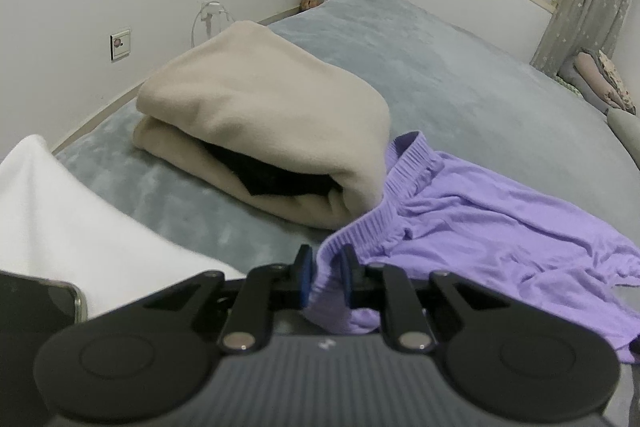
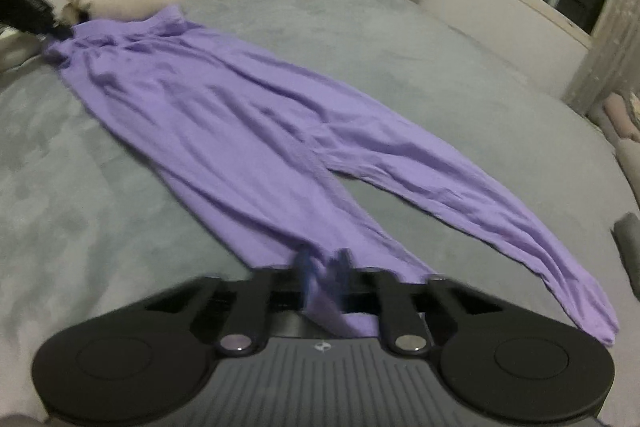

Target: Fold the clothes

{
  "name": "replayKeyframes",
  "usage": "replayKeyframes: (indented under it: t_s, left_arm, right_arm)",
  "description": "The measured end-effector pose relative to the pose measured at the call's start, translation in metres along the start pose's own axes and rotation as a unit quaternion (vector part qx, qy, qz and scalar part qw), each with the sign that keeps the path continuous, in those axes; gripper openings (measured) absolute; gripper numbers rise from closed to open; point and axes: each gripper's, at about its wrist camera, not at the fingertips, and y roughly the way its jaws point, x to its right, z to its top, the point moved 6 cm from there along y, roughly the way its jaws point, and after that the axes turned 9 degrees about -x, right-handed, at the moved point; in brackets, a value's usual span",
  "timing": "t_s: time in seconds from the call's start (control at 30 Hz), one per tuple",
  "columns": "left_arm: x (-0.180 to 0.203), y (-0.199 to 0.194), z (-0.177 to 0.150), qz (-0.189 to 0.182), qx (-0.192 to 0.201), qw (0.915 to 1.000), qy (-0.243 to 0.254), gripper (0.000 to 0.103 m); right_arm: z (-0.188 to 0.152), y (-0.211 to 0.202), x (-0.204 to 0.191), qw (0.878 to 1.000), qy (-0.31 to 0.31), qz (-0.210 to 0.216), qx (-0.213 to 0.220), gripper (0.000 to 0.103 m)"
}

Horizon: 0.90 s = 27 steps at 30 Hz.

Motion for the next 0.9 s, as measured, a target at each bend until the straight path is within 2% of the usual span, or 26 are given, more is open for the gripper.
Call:
replayKeyframes:
  t_s: [0.13, 0.33, 0.47, 0.57, 0.7, 0.77, 0.83, 0.9]
  left_arm:
    - [-0.002, -0.002, 0.002, -0.002, 0.003, 1.0000, -0.003, 0.013]
    - [-0.005, -0.005, 0.003, -0.004, 0.005, 0.9999, -0.008, 0.013]
    - [-0.004, -0.004, 0.003, -0.004, 0.005, 1.0000, -0.007, 0.013]
    - [-0.004, -0.005, 0.003, -0.005, 0.005, 1.0000, -0.006, 0.013]
    - [-0.004, -0.007, 0.003, -0.002, 0.010, 0.9999, -0.005, 0.013]
    - [-0.002, -0.008, 0.003, -0.002, 0.012, 0.9999, 0.000, 0.013]
    - [0.000, -0.010, 0.003, -0.001, 0.014, 0.9999, 0.004, 0.013]
    - [0.002, -0.010, 0.003, -0.002, 0.015, 0.9999, 0.006, 0.014]
  right_arm:
    - [-0.006, -0.024, -0.010, 1.000, -0.021, 0.002, 0.010, 0.002]
    - [-0.016, -0.038, -0.015, 1.000, -0.026, 0.005, 0.008, 0.003]
    - [-0.036, -0.042, -0.032, 0.999, -0.036, 0.012, -0.009, 0.002]
    - [-0.051, -0.048, -0.040, 0.999, -0.041, -0.001, -0.021, 0.002]
    - [-0.059, -0.056, -0.036, 0.999, -0.031, -0.003, -0.020, 0.001]
    - [-0.058, -0.055, -0.021, 1.000, 0.010, -0.019, -0.011, 0.003]
    - [-0.058, -0.052, 0.000, 0.998, 0.060, -0.035, -0.009, 0.012]
    - [-0.059, -0.050, 0.019, 0.993, 0.109, -0.040, -0.004, 0.038]
